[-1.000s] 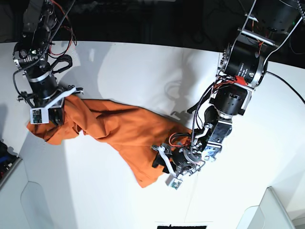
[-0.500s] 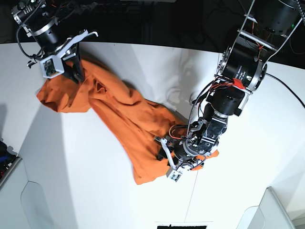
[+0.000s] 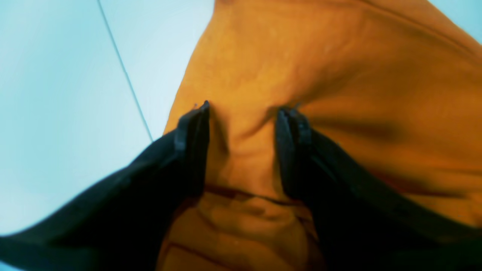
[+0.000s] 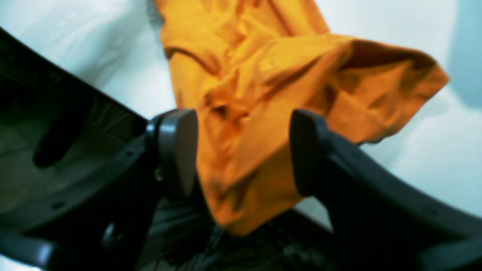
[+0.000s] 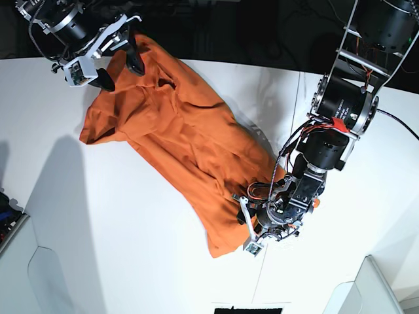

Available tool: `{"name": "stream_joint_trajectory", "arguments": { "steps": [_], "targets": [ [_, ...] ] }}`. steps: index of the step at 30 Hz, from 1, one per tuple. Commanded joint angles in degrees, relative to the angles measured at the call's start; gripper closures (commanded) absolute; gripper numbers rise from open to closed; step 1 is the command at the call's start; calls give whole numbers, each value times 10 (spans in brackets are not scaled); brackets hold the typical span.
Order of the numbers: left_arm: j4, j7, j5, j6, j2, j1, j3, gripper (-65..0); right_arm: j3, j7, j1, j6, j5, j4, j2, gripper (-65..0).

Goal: Layout the t-shirt on the table in an organized manner, then fold the t-shirt properly
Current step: 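Release the shirt and regrasp it at new edges with both grippers, then drag the shirt edges apart with both grippers to flatten it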

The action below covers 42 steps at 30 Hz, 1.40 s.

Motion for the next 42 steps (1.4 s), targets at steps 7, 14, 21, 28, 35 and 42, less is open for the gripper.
{"name": "stream_joint_trajectory", "arguments": {
  "steps": [7, 14, 21, 28, 35, 42],
  "targets": [
    [197, 91, -113, -60, -70, 9, -1, -313, 3, 26, 94, -83, -47, -4, 3, -377],
    [292, 96, -121, -62, -107, 56, -1, -313, 3, 38, 173, -117, -63, -159, 3, -375],
    [273, 89, -112, -62, -100, 108, -1, -314, -8, 51, 249, -106, -79, -335, 3, -292],
    [216, 63, -73, -27, -123, 121, -1, -314, -8, 67, 380, -132, -115, -511, 26, -292],
    [217, 64, -74, 18, -169, 121, -3, -314, -8, 102, 513, -159, -125, -595, 70, -293],
    [281, 81, -107, -4, -175, 121, -19, -313, -7, 54, 548, -162, -118, -549, 81, -293]
  ]
}}
